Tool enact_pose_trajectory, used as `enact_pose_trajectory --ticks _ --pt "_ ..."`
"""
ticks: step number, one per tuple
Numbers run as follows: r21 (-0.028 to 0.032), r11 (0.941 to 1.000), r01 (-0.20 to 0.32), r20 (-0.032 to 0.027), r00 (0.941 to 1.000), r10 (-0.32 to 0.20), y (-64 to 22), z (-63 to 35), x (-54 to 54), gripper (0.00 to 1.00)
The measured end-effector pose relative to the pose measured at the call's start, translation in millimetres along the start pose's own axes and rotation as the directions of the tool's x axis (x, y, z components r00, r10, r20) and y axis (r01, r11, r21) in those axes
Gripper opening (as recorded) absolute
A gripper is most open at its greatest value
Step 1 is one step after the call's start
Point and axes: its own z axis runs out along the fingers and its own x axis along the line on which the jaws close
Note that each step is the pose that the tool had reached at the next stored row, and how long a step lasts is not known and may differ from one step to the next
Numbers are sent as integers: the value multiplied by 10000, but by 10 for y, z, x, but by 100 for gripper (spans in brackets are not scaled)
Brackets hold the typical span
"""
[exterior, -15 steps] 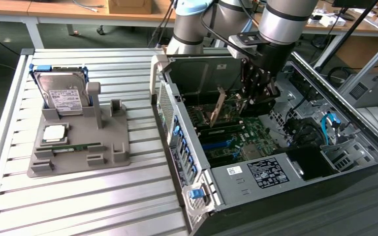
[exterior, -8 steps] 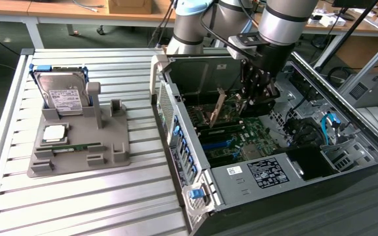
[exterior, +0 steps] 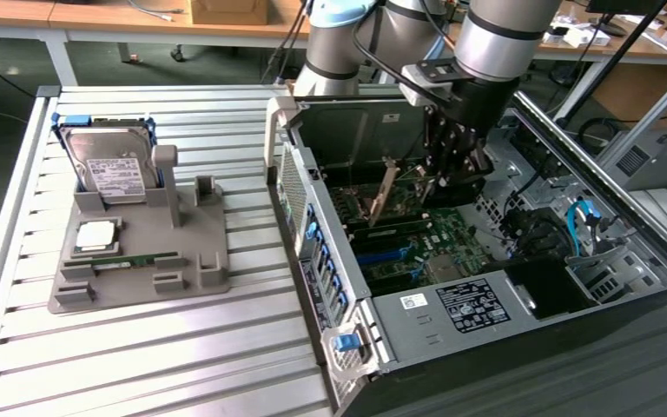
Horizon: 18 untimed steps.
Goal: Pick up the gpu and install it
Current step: 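Insert the gpu into the slot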
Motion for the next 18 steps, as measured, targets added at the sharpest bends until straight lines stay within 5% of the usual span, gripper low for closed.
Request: enact_pose_trajectory --ticks 18 --pt "0 10000 0 0 10000 0 69 14 46 27"
